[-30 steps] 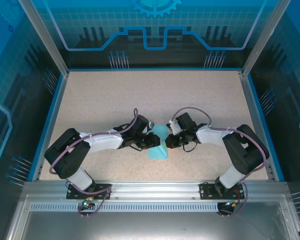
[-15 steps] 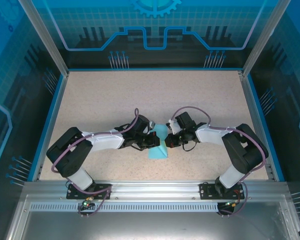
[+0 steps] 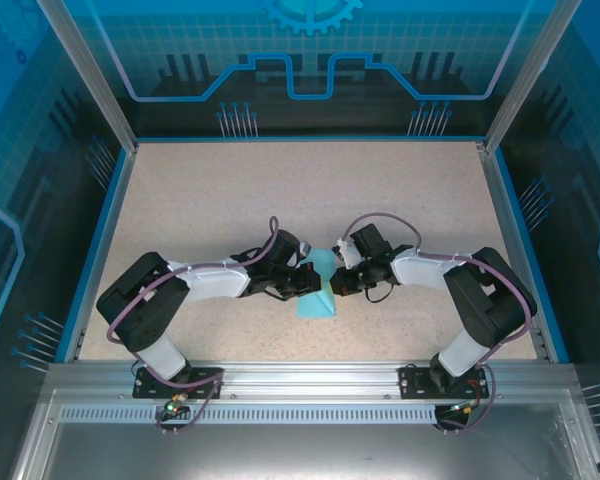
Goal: Fold a paper plane with a square sheet of paper (pick it up from the middle)
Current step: Fold the triangle a second time at the center of the table.
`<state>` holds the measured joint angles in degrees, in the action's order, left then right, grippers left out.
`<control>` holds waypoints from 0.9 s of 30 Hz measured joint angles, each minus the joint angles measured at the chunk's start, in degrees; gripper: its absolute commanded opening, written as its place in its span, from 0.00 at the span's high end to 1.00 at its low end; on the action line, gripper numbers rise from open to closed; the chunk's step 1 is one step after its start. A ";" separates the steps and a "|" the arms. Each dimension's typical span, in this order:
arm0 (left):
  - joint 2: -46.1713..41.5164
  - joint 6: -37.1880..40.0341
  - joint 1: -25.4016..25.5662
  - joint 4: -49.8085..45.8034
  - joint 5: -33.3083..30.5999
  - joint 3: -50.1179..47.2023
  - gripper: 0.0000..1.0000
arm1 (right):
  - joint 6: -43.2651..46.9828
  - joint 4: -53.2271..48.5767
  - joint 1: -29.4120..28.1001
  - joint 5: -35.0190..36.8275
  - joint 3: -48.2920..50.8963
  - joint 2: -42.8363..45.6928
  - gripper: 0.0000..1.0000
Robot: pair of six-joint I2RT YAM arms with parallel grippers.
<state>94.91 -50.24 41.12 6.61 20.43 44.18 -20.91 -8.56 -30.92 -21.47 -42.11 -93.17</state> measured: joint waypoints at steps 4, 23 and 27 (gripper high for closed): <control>1.07 -0.48 0.00 0.31 -0.02 -0.02 1.00 | 0.00 -0.07 0.11 0.02 0.00 0.00 0.97; 4.15 -0.85 0.00 4.87 -0.15 -2.38 1.00 | -0.02 -0.83 0.22 0.17 -0.39 -0.42 0.97; 4.44 -0.85 0.00 5.70 -0.22 -2.56 1.00 | -0.02 -0.85 0.22 0.24 -0.39 -0.68 0.97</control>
<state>99.35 -51.09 41.12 12.32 20.21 41.63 -20.93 -9.41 -30.70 -21.23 -42.50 -93.84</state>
